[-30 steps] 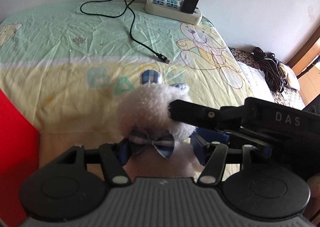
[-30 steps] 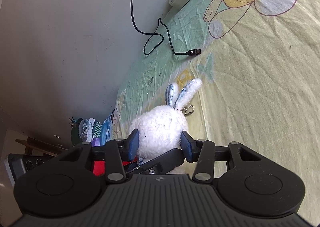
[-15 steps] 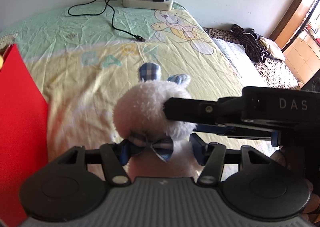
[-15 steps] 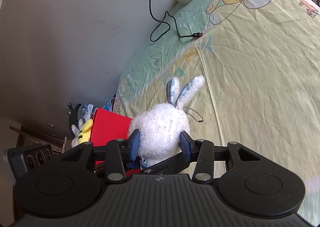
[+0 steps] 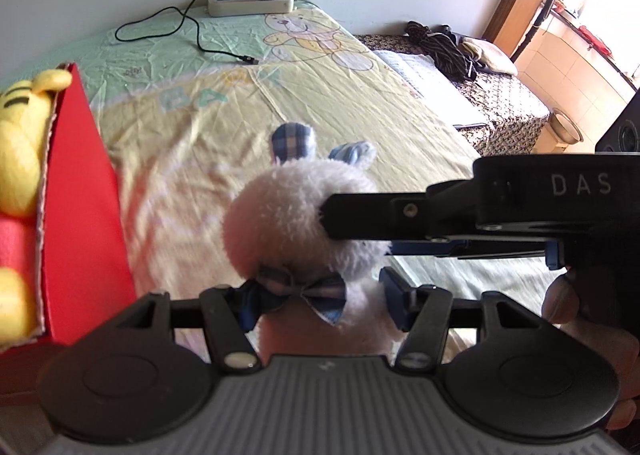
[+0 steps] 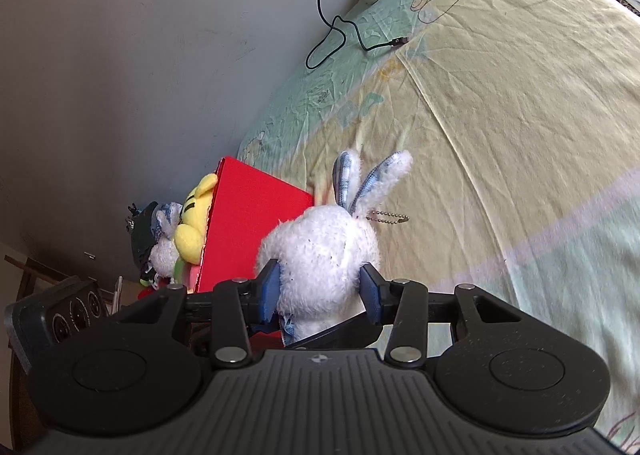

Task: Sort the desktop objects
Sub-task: 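Carry the second bunny with the right tool over the red box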

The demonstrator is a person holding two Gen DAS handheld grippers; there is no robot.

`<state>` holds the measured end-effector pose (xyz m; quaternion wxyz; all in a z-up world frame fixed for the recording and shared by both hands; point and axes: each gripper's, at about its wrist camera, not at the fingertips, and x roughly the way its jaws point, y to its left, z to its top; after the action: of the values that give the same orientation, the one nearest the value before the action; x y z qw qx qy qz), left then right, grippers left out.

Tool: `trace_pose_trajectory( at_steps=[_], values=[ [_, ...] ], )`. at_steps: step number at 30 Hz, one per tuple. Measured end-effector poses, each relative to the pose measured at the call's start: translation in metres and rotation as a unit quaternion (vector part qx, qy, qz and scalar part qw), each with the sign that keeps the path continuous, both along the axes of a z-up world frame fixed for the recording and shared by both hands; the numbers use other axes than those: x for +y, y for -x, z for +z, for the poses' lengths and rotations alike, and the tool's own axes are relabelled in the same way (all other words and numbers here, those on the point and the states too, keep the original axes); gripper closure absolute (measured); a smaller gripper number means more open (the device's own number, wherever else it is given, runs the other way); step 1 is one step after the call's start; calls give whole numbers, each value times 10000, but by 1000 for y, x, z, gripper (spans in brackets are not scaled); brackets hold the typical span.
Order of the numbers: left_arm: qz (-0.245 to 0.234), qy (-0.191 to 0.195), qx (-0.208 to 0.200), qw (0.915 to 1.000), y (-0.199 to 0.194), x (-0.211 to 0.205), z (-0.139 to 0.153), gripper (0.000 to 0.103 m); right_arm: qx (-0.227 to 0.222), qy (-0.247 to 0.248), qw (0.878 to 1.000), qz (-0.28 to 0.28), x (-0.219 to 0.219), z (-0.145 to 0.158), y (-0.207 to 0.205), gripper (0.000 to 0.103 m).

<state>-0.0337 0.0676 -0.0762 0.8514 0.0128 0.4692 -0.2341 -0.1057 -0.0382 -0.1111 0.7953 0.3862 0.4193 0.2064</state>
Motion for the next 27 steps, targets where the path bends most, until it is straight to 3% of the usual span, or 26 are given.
trace_pose_trajectory(
  at_steps=[12, 27],
  values=[
    [-821, 79, -222, 9963, 55, 58, 17, 42, -124, 171, 9985, -508, 65, 20, 68, 58],
    [-1218, 219, -658, 9901, 109, 138, 52, 42, -545, 302, 9977, -256, 136, 57, 111, 58]
  ],
)
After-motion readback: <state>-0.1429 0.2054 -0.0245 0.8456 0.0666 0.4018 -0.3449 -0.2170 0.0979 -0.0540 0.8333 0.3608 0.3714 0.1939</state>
